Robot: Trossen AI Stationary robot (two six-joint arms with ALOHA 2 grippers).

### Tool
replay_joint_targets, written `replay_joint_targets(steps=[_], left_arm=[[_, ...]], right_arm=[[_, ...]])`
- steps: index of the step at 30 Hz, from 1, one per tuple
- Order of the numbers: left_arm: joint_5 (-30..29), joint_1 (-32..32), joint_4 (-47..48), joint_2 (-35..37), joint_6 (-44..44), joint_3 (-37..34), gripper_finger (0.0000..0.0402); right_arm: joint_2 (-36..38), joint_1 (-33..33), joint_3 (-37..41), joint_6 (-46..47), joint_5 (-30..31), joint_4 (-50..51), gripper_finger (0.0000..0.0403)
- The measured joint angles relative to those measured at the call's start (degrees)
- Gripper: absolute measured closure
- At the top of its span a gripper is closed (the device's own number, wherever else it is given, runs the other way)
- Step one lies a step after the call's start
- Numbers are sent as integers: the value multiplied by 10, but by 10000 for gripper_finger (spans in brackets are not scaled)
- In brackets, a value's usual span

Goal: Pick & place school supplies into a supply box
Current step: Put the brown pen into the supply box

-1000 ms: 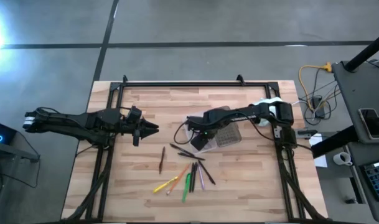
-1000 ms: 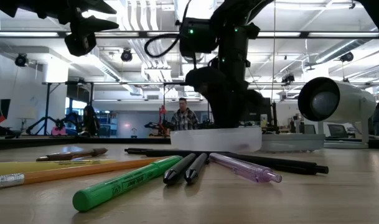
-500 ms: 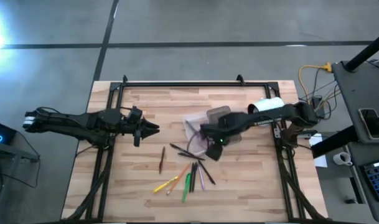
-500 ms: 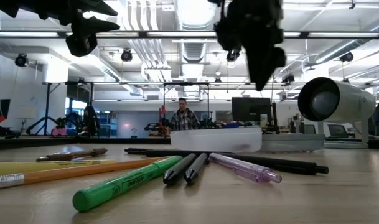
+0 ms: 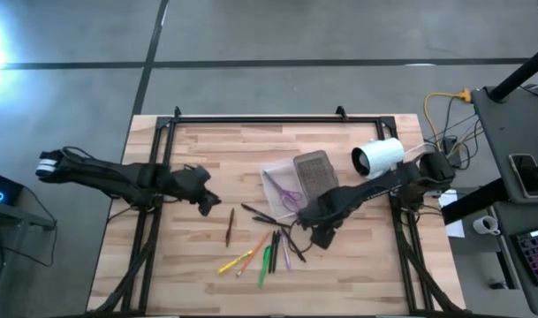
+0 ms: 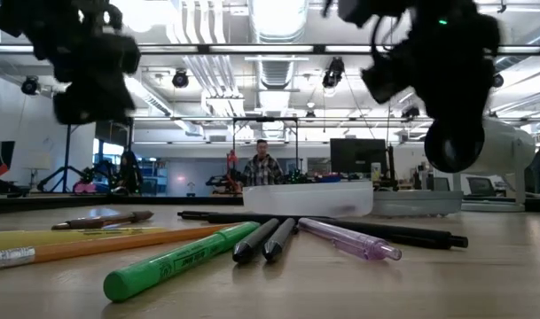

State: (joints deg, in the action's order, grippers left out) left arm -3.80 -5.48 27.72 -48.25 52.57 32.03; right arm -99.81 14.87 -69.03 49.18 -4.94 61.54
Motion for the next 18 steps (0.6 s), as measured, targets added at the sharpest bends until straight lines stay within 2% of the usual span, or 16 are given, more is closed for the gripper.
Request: replay_joint_targets(steps=[7, 12, 18], left_arm=[[-14, -53, 0, -85, 128, 3, 254], [-13, -103, 3, -180, 255, 34, 221], [-43, -122, 43, -310, 296, 112, 215]], right_arm=[[1, 9, 63, 51, -20, -4, 227], [1, 30, 86, 105, 1, -4, 227], [1, 63, 92, 138, 31, -8, 227]])
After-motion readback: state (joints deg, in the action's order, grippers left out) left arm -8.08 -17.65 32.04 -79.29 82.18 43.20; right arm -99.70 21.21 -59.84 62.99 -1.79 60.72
